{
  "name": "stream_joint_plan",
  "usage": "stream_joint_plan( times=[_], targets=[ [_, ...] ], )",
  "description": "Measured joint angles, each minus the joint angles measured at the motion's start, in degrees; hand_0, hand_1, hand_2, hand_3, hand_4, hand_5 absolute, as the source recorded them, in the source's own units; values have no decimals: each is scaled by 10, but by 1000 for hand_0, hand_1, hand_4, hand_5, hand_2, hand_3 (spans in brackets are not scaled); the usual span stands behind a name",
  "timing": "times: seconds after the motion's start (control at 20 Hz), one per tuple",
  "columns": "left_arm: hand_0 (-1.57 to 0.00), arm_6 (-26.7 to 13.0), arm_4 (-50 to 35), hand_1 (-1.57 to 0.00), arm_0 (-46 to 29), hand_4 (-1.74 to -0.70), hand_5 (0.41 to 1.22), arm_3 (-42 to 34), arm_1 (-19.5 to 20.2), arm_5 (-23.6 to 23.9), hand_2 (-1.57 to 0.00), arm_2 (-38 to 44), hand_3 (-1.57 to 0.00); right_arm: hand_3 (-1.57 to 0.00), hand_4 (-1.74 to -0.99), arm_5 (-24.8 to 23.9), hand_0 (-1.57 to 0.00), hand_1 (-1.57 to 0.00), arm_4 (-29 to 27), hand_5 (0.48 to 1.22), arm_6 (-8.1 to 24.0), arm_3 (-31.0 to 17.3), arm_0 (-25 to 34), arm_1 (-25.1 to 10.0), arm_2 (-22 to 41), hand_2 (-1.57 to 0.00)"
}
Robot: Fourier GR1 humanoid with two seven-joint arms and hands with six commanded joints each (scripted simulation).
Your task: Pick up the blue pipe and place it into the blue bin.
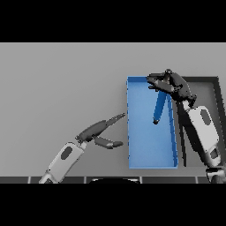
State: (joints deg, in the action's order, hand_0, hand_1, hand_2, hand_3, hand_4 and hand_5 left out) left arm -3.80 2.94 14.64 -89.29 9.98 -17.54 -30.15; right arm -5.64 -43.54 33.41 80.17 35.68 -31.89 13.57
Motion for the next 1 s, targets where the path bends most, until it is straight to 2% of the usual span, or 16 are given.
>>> stream_joint_plan(
  times=[0.15, 0.2, 0.25, 0.35, 0.4, 0.5, 0.6, 0.7, 0.8, 0.95, 1.0],
  targets=[
    [1, -4, -3, 1, -3, -884, 460, -4, 2, -2, 1, 0, 1, -1571, -1591, 2, -1571, -1571, 5, 1114, 15, 3, -44, -3, 19, -1571],
    [1, -2, -4, 1, -8, -885, 457, -4, 4, -2, 1, 0, 1, -1330, -1599, 3, -1571, -1571, 11, 1110, 15, -10, -50, -7, 32, -1571],
    [1, -2, -7, 1, -5, -886, 455, -4, 8, -5, 1, 4, 1, -1122, -1547, -3, -1563, -1459, 1, 1133, 15, -27, -49, -17, 57, -1393],
    [1, 3, -1, 1, -12, -885, 454, -7, 7, -2, 1, -2, 1, -718, -1455, -42, -1045, -933, -64, 1164, 15, -49, -35, -52, 130, -891],
    [1, -7, -1, 1, -6, -885, 453, -4, 4, 0, 1, 0, 1, -574, -1392, -56, -836, -746, -105, 1176, 15, -61, -23, -72, 168, -712],
    [1, -9, -3, 1, -1, -888, 453, -4, 3, -2, 1, 1, 1, -367, -1285, -74, -534, -477, -133, 1141, 15, -78, -9, -77, 206, -456],
    [1, -17, -7, 1, 0, -891, 452, -4, 3, -3, 1, 4, 1, -234, -1208, -57, -342, -305, -155, 1028, 15, -92, 26, -100, 264, -291],
    [1, -15, -8, 1, 1, -895, 453, -3, 0, -3, 1, 4, 1, -150, -1165, -44, -218, -195, -133, 924, 15, -87, 36, -112, 297, -186],
    [1, -14, -7, 1, 2, -897, 450, -2, 2, -2, 1, 5, 1, -95, -1131, -31, -139, -124, -110, 857, 14, -90, 41, -118, 313, -119],
    [1, -7, -5, 1, -8, -905, 455, -10, 4, -2, 1, 0, 1, -48, -1125, -9, -71, -63, -64, 764, -10, -109, 46, -118, 338, -60],
    [1, -10, -3, 1, -10, -909, 457, -9, 0, 0, 1, -3, 1, -39, -1124, -15, -56, -50, -59, 738, -17, -123, 48, -108, 339, -48]
  ],
)
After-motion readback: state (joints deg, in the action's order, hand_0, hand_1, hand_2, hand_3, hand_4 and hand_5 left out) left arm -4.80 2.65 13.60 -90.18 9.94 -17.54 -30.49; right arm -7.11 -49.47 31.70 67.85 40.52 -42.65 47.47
